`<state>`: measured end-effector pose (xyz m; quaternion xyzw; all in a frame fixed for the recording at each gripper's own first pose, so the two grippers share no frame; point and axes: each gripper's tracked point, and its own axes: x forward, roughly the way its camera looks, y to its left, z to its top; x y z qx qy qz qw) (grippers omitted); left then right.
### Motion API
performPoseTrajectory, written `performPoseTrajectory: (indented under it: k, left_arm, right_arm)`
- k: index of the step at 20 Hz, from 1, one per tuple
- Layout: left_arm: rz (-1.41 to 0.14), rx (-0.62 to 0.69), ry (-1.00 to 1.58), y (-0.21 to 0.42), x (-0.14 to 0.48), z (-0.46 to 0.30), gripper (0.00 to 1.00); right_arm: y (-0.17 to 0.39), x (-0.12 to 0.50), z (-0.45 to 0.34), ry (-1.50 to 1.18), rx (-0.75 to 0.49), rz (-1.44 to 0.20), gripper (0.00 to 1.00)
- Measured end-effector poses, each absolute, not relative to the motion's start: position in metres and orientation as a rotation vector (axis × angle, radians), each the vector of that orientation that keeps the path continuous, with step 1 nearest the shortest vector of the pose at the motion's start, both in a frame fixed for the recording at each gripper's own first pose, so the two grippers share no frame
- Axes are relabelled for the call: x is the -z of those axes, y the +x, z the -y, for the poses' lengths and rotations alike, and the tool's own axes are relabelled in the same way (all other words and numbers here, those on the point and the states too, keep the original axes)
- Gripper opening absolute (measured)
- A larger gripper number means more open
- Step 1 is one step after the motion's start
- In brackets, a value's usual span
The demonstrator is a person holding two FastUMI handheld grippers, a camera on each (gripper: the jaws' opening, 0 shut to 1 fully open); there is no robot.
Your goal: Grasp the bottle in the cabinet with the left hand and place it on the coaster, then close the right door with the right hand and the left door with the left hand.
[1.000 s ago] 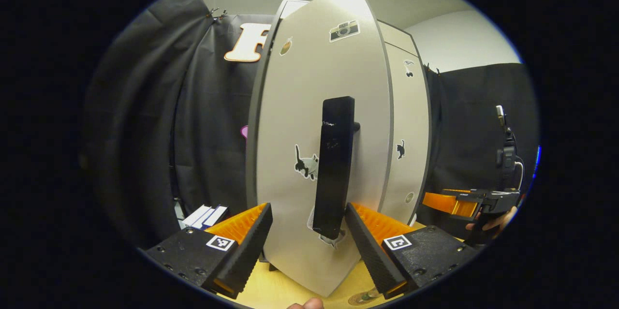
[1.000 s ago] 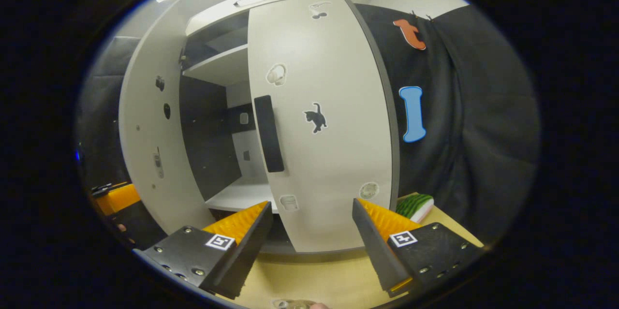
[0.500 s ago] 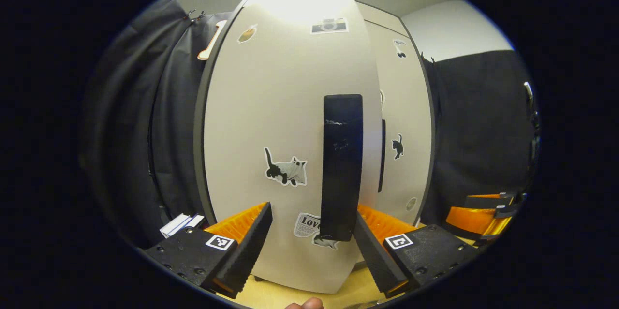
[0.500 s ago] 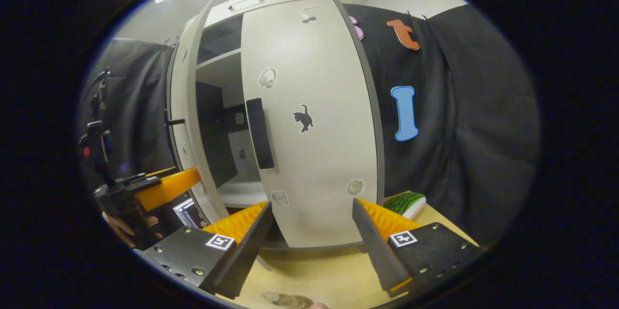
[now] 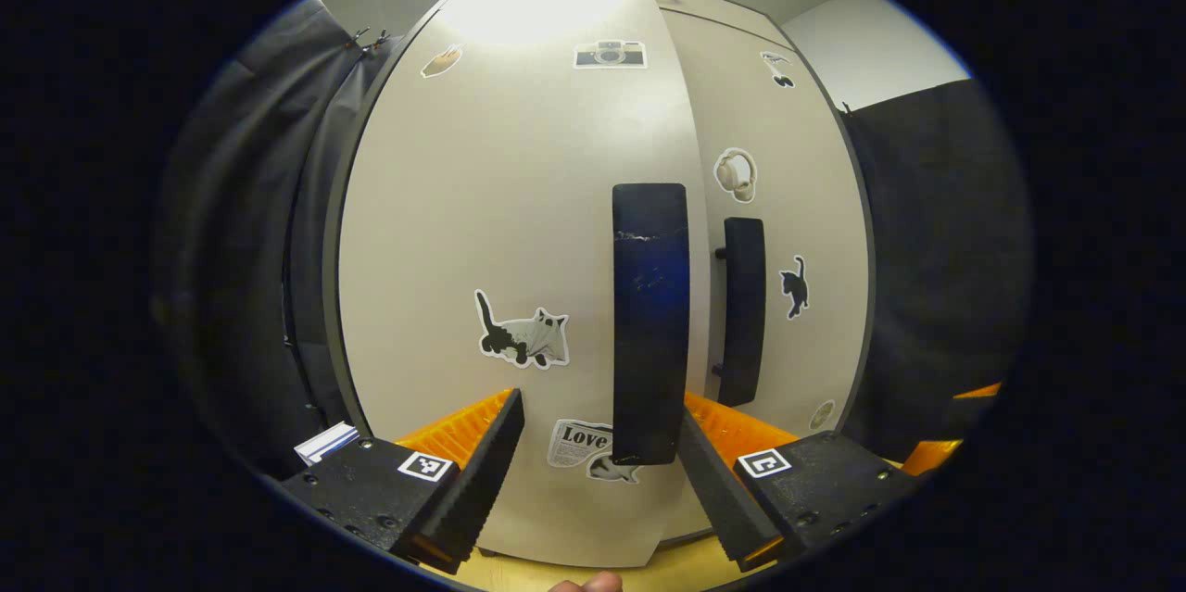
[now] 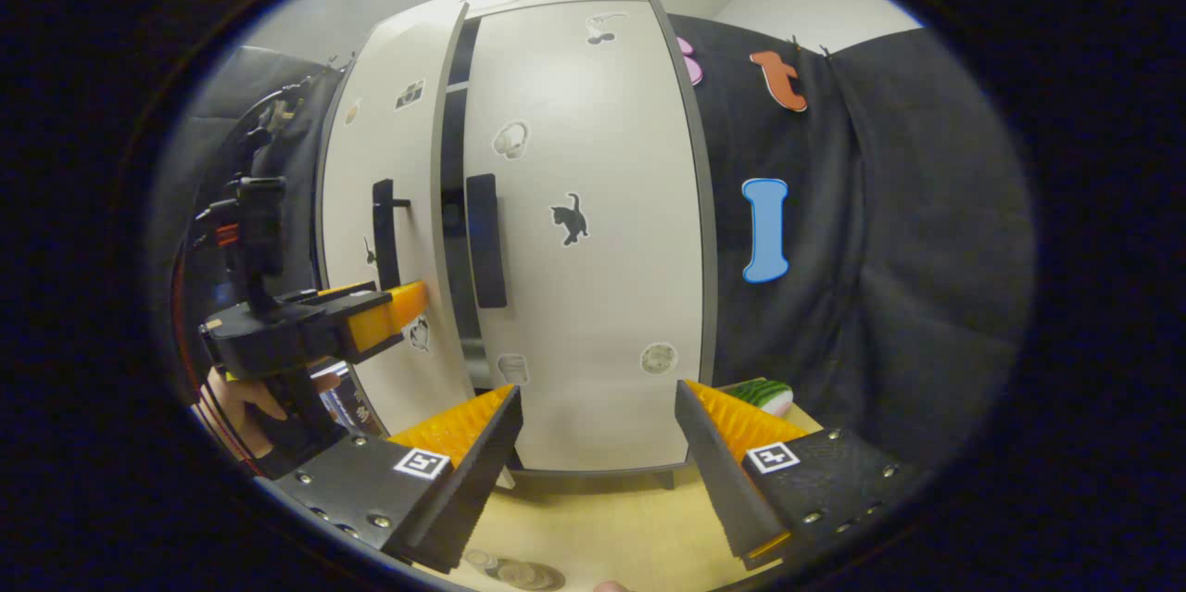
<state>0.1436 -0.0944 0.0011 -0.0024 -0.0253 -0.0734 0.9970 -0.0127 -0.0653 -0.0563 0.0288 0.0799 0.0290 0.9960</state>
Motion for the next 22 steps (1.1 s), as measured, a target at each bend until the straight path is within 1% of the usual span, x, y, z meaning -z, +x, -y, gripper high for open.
performPoseTrajectory:
  k: [10,13,16,22]
  left_arm:
    - [0.064,0.052,0.03,0.175,0.002,0.099,0.96]
    - [0.051,0.047,0.048,0.176,0.005,0.103,0.97]
    - [0.048,0.071,0.018,0.159,0.002,0.113,0.98]
    - [0.071,0.084,0.011,0.098,-0.018,0.107,0.97]
  right_arm:
    - [-0.018,0.063,0.075,0.055,-0.066,-0.18,1.0]
    - [-0.023,0.061,0.077,0.057,-0.067,-0.178,1.0]
    - [-0.028,0.055,0.081,0.06,-0.065,-0.17,1.0]
    - [-0.04,0.03,0.082,0.082,-0.075,-0.126,1.0]
